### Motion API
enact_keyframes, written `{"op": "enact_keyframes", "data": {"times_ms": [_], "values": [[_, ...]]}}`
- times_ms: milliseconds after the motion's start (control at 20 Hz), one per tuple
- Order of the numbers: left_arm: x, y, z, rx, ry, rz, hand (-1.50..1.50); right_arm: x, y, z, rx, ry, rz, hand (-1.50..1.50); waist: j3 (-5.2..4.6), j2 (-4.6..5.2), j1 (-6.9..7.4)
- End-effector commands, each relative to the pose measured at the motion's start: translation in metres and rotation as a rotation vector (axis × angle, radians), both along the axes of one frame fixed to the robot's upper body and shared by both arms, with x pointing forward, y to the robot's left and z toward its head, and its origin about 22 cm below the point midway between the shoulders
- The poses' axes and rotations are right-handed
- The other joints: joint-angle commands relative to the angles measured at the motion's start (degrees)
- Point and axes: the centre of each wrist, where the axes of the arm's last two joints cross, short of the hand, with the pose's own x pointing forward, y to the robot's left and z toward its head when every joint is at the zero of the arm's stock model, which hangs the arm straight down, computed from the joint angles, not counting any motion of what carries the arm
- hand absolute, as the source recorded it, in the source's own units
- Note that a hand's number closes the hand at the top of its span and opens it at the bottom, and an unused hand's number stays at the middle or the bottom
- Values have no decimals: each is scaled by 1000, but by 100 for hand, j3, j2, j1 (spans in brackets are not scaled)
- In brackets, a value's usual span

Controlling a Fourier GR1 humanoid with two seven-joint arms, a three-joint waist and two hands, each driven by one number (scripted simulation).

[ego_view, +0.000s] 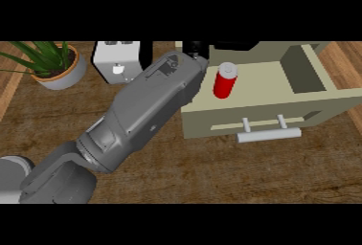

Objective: Pick up the can, place it into the drawer and close the drawer

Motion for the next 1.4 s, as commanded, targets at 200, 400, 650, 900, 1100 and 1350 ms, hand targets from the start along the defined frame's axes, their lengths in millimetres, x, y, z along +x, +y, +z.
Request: {"op": "enact_keyframes", "data": {"times_ms": [200,400,650,900,1100,1350], "values": [[-9,-6,-10,1,19,38,-150,-4,6,10,-16,-12,1,-150,-4,-25,32],[-10,-12,0,7,-5,59,-150,-6,3,-2,-9,3,-3,-150,2,-22,-3],[-4,2,-19,-30,-23,41,-150,-10,7,30,-221,-120,-9,-150,-6,2,5],[-2,-3,-3,-79,-64,26,-150,0,14,40,-364,-189,32,-150,-6,2,117],[-9,-13,7,-74,-103,21,-150,19,27,49,-461,-254,38,-150,-6,20,185],[-2,-6,6,-96,-127,39,-150,30,48,52,-597,-247,55,-150,-9,3,307]]}}
